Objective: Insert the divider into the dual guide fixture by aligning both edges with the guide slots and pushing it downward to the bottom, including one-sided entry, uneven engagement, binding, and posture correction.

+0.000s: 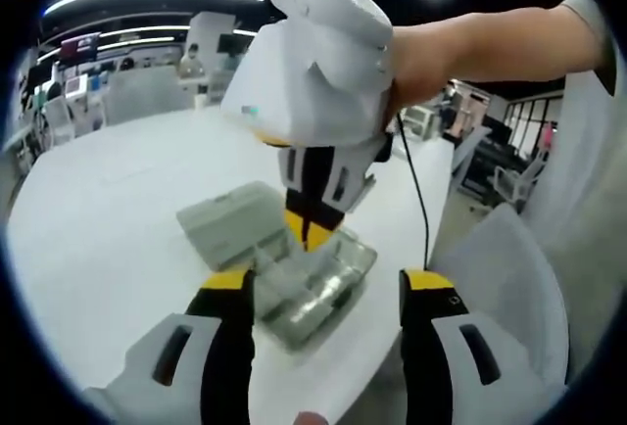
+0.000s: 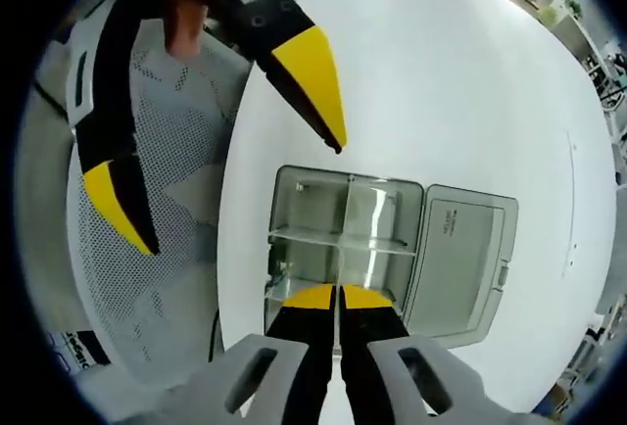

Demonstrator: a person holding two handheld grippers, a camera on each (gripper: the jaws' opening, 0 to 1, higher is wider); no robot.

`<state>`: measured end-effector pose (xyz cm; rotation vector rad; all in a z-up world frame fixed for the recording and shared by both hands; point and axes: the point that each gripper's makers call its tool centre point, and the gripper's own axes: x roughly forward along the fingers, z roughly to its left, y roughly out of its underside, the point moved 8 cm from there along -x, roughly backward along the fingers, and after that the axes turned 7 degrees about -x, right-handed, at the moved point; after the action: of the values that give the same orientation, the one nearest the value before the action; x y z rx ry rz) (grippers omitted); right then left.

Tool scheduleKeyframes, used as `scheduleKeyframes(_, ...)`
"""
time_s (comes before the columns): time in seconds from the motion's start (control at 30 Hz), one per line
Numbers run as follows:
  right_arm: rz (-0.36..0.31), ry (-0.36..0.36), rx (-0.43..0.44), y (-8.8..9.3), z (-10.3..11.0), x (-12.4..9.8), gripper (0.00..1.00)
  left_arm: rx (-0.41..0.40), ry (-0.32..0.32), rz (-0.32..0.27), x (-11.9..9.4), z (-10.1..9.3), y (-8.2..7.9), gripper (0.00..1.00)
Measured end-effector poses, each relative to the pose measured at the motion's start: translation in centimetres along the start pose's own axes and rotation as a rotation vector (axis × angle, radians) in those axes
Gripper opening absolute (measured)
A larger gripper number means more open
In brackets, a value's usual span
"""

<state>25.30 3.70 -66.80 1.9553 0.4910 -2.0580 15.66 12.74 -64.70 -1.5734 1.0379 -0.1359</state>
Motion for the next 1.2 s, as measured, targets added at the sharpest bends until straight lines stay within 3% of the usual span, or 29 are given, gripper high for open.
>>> scheduleKeyframes(1.2, -0.019, -0.007, 0.020, 0.4, -0.2, 2.4, 0.00, -0.003, -0.008, 0.009, -0.5, -0.2, 0.5, 0.59)
